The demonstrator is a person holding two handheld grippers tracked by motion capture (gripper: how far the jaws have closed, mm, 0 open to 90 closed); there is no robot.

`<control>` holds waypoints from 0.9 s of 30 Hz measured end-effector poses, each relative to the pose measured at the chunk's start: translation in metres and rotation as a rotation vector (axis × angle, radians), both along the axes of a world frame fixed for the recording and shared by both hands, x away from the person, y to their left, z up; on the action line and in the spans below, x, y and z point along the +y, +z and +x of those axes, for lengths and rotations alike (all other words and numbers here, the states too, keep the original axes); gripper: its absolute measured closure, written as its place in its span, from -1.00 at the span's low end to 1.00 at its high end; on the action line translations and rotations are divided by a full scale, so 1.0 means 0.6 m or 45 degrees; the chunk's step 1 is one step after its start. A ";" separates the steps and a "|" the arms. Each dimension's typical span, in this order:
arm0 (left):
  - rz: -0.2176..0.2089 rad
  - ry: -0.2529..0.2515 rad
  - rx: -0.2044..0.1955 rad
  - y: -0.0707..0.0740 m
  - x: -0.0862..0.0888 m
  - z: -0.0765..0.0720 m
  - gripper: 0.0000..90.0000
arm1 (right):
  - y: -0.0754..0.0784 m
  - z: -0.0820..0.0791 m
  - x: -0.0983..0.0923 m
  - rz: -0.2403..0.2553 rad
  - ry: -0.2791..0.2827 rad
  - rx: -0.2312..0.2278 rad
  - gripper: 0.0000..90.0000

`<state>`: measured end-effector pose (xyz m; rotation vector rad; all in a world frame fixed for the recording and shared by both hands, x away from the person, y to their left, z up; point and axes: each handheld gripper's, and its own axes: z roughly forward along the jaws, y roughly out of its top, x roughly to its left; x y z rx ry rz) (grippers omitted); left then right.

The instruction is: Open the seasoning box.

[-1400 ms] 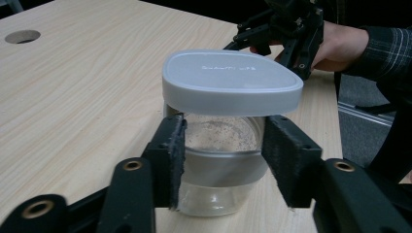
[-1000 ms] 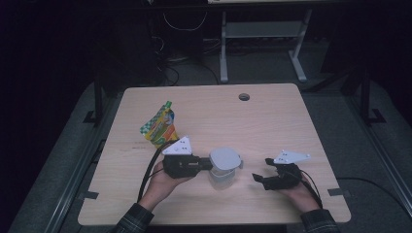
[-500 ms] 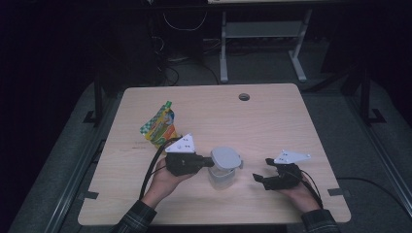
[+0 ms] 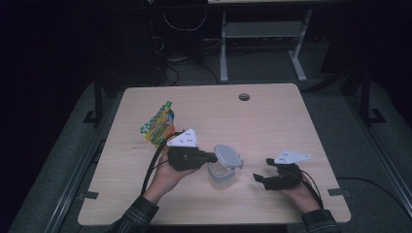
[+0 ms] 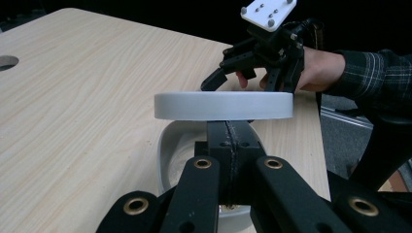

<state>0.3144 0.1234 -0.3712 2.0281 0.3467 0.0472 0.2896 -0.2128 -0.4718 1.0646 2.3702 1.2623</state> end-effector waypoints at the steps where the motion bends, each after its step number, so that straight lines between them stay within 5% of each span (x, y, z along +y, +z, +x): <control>1: 0.003 -0.003 -0.001 0.001 -0.001 0.001 1.00 | 0.000 0.000 0.000 0.001 -0.002 0.004 -0.58; 27: -0.047 -0.028 0.003 0.018 -0.030 0.025 1.00 | 0.000 0.000 -0.003 -0.001 -0.012 0.005 -0.58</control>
